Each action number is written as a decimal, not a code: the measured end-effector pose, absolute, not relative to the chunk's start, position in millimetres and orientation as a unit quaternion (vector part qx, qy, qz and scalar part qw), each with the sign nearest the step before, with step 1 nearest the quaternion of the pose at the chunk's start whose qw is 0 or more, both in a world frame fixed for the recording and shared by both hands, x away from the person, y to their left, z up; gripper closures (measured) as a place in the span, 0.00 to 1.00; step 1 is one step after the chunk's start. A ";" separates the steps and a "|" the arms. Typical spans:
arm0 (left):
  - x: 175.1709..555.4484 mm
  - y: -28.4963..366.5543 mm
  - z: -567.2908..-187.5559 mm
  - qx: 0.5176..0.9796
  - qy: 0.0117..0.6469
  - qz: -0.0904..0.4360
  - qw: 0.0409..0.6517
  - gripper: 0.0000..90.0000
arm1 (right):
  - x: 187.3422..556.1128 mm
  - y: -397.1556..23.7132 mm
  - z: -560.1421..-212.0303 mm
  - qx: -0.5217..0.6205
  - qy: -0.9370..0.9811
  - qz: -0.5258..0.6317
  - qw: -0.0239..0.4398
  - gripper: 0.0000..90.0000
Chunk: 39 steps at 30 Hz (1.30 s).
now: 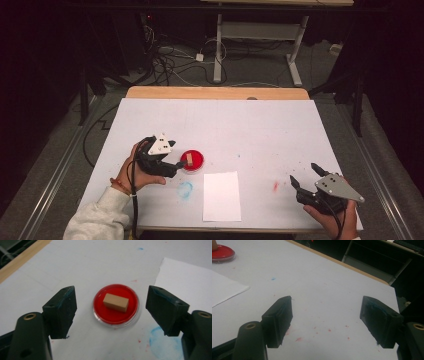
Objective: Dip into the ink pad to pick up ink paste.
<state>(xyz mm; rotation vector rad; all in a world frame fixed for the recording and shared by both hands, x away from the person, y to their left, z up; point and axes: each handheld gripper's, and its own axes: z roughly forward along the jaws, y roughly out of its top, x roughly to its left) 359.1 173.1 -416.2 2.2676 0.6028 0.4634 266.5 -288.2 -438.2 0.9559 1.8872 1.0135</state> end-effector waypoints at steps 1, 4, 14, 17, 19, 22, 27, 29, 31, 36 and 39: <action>361.2 170.3 -417.7 0.885 0.230 0.174 0.366 0.27 | 266.3 -287.7 -438.1 0.375 0.741 0.400 0.387 0.29; 366.7 162.2 -422.8 0.898 0.211 0.160 0.351 0.27 | 266.2 -286.4 -438.5 0.370 0.745 0.398 0.387 0.29; 387.2 150.5 -441.3 0.914 0.202 0.124 0.331 0.40 | 266.8 -283.1 -442.5 0.357 0.760 0.390 0.378 0.30; 392.6 150.5 -445.8 0.913 0.205 0.111 0.334 0.45 | 266.5 -283.1 -443.0 0.353 0.763 0.394 0.371 0.30; 395.8 150.3 -448.6 0.914 0.204 0.105 0.335 0.45 | 266.2 -282.2 -443.8 0.347 0.768 0.393 0.368 0.31; 399.1 150.5 -451.2 0.916 0.199 0.100 0.333 0.47 | 266.3 -281.7 -444.8 0.340 0.774 0.390 0.364 0.31; 401.2 149.9 -453.4 0.917 0.198 0.099 0.331 0.52 | 265.4 -281.1 -444.4 0.335 0.774 0.392 0.367 0.31; 401.4 149.4 -453.2 0.919 0.195 0.103 0.327 0.54 | 265.4 -281.7 -444.1 0.334 0.773 0.393 0.369 0.31; 401.5 148.4 -454.1 0.920 0.194 0.105 0.325 0.55 | 265.4 -282.0 -443.9 0.333 0.775 0.391 0.369 0.31; 401.7 146.2 -455.0 0.923 0.189 0.109 0.318 0.55 | 265.4 -281.3 -444.3 0.332 0.776 0.389 0.369 0.31; 401.9 146.1 -455.5 0.923 0.188 0.108 0.318 0.55 | 264.9 -280.7 -444.0 0.329 0.777 0.389 0.369 0.32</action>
